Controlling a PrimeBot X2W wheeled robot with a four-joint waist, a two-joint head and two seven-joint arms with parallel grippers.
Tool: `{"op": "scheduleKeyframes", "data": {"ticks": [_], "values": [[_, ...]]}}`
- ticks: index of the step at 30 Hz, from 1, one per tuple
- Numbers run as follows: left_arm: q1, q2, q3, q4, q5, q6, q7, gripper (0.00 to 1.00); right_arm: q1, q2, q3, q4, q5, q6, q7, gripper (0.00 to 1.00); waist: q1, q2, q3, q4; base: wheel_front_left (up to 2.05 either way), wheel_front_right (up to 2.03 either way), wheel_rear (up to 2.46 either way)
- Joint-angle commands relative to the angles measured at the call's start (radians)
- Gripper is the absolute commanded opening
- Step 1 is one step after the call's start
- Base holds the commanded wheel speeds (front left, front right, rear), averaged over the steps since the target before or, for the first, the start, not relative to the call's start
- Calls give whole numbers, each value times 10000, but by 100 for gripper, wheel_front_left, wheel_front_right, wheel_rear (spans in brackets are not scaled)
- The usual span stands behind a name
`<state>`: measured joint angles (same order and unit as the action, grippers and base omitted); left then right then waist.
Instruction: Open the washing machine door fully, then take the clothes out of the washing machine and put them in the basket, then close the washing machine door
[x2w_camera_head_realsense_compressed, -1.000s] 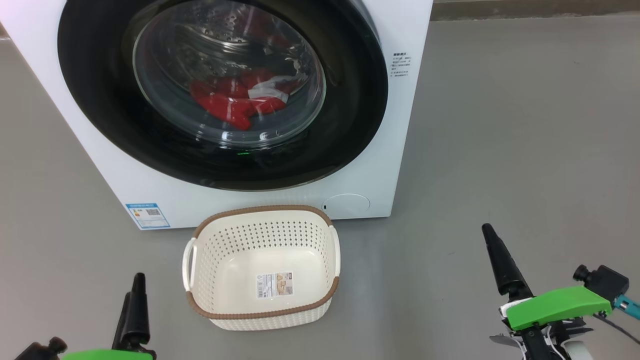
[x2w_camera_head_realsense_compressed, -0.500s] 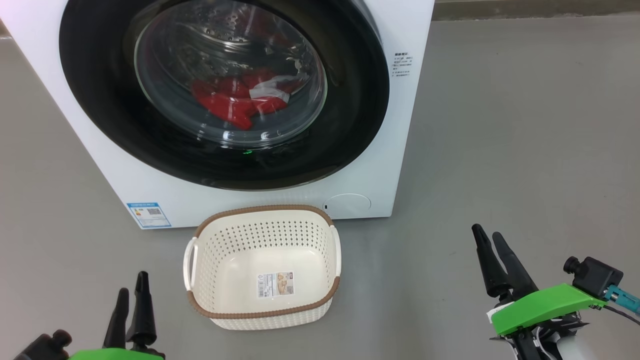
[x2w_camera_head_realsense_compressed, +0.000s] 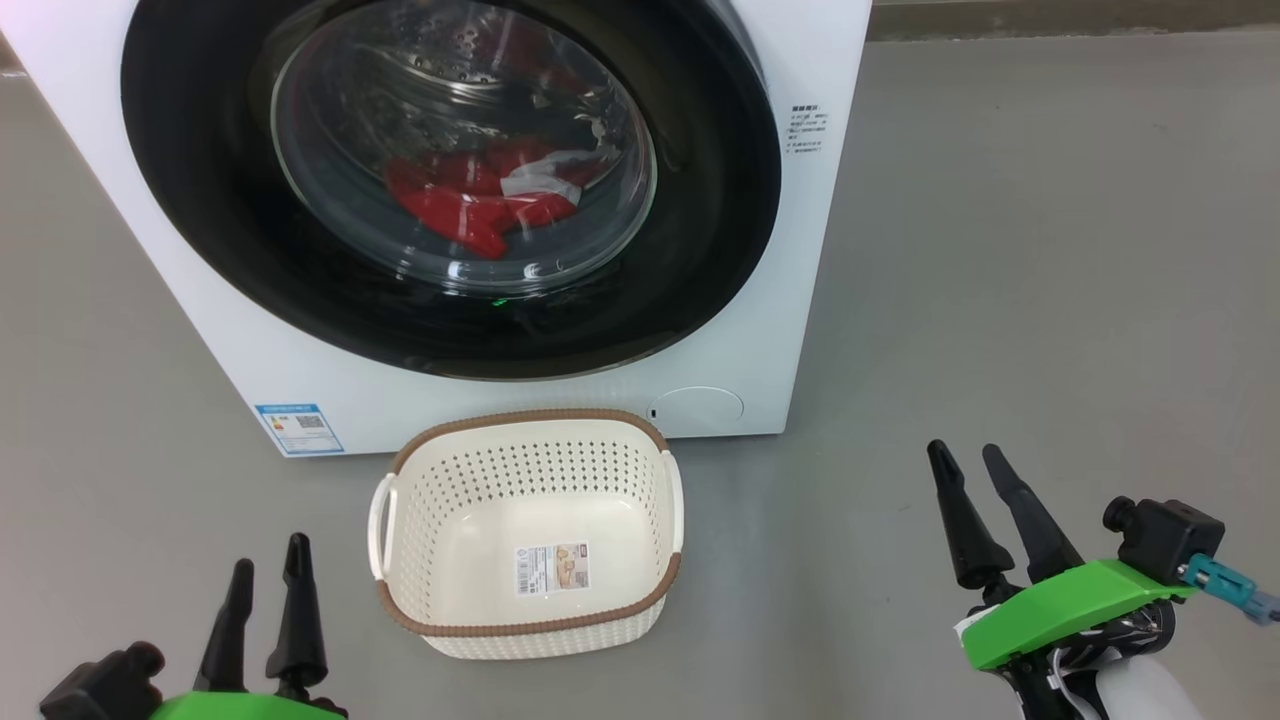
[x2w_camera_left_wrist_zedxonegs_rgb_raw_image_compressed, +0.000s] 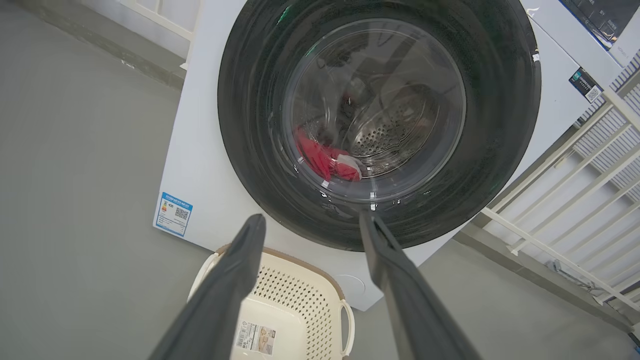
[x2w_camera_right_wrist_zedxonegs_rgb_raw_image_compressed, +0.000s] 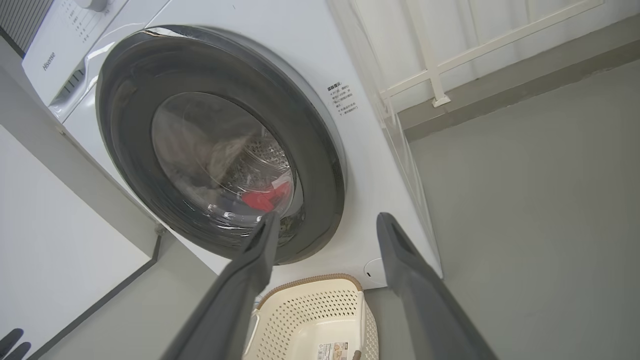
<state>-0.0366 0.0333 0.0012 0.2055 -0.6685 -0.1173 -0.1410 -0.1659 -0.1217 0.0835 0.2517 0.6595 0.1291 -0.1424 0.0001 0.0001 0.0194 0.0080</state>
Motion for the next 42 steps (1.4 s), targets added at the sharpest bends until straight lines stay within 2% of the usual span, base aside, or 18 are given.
{"op": "scheduleKeyframes", "data": {"ticks": [1,36,42], "values": [[-475,118,205,-332,396,26,-151,100,-447,-4,178,-253,-442,11,-154,100,-1,-1,-1,2,0,0,0],[-675,170,108,-583,4438,-29,-1192,100,-842,-171,845,-401,-4573,15,-1178,100,-1,-1,-67,33,0,0,0],[-678,171,120,-559,4471,-38,-1207,100,-834,-134,826,-410,-4599,16,-1194,100,-1,-1,-61,25,0,0,0]]}}
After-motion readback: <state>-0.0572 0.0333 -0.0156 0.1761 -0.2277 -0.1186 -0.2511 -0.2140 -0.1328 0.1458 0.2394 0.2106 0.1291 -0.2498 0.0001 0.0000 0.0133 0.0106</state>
